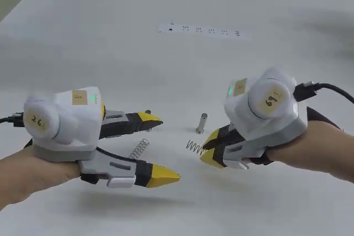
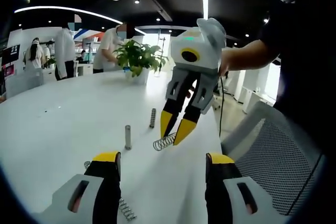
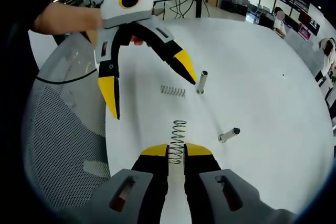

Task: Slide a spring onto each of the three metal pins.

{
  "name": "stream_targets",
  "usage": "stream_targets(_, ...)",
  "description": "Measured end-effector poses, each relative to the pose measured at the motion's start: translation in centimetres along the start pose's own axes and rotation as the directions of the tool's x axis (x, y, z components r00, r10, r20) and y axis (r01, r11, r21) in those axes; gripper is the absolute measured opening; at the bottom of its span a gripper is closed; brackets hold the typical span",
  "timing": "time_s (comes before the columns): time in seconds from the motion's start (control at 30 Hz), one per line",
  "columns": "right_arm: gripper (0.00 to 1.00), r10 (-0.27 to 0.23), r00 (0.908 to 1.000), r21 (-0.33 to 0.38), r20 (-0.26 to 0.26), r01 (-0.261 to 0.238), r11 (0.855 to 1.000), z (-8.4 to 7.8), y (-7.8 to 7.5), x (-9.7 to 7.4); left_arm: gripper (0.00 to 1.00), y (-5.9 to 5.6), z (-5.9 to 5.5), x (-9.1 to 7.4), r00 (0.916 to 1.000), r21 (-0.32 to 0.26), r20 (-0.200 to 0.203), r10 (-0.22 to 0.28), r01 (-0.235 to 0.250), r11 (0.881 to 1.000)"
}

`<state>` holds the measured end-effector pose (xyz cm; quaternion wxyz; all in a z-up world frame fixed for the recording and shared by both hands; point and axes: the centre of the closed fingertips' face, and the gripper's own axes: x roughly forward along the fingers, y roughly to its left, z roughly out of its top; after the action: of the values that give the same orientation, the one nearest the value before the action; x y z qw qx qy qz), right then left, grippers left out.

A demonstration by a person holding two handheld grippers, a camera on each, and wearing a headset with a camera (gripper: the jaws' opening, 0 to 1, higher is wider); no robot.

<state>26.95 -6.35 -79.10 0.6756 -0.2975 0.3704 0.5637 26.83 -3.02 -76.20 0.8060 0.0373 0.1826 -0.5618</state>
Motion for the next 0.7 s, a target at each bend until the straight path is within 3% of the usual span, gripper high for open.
stream_targets(0.3, 0.08, 0.029, 0.9996, -0.087, 0.000, -0.028, 0.996, -0.2, 0.6, 0.0, 0.54, -0.8, 0.1, 1.6, 0.9990, 0.000, 0.010, -0.045, 0.045, 0.999)
stream_targets(0.7, 0.08, 0.051, 0.9983, -0.229, 0.028, -0.043, 0.973, 0.7, 0.8, -0.7, 0.38, -0.9, 0.9, 2.2, 0.9969, 0.018, 0.041, -0.067, 0.067, 0.998)
